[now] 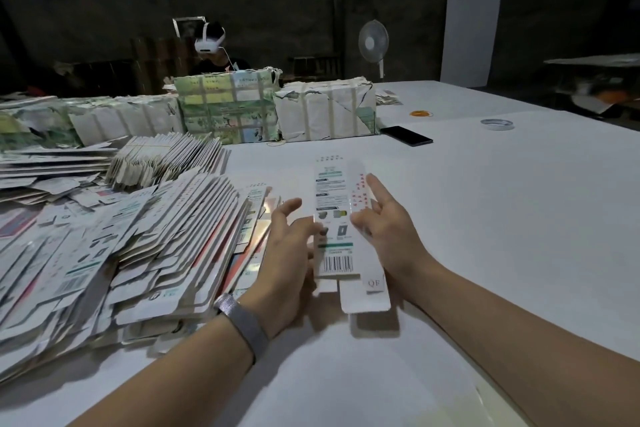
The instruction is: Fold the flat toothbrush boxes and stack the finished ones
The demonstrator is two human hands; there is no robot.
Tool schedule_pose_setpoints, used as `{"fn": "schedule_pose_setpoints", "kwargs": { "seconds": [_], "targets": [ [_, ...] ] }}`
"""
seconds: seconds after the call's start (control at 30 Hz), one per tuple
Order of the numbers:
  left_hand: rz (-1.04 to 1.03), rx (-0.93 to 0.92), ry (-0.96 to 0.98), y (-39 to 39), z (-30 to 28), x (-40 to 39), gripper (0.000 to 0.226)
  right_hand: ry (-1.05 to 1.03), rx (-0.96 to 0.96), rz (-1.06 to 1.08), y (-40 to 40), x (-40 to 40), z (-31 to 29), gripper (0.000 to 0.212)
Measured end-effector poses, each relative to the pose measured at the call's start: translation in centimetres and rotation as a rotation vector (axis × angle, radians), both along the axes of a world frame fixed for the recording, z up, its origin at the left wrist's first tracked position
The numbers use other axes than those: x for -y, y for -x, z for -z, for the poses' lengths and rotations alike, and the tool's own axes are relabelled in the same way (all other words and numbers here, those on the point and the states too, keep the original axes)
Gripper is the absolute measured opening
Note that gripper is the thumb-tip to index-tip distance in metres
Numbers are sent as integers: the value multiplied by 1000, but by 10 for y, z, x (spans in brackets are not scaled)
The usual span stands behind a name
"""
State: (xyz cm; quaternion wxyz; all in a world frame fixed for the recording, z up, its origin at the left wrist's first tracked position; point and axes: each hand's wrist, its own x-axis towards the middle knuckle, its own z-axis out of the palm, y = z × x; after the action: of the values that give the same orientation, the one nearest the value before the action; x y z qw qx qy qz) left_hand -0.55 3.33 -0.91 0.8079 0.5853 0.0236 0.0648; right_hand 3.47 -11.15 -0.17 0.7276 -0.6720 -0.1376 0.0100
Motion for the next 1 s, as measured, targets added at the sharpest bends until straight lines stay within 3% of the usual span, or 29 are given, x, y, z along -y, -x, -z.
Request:
{"fn": "schedule_pose_setpoints", "kwargs": {
  "seconds": [0.1,0.23,0.53,0.8,0.9,1.0],
  "targets": [
    [33,4,18,-2,-4,-2,24,-12,15,-67,5,-3,0,66],
    [134,0,92,-1,-7,0,46,28,87,-78,5,-5,4,60],
    [208,-41,110,-5,0,-4,55,258,200,-2,6,-8,7,59],
    [111,61,-24,-10,8,0,48,290,184,-15,7,-6,5,66],
    [112,66,-61,-11,8,-3,47,242,204,-61,7,-6,4,46],
    [103,61,-124,-12,9,-6,46,173,201,-98,8,-6,5,44]
  ]
}}
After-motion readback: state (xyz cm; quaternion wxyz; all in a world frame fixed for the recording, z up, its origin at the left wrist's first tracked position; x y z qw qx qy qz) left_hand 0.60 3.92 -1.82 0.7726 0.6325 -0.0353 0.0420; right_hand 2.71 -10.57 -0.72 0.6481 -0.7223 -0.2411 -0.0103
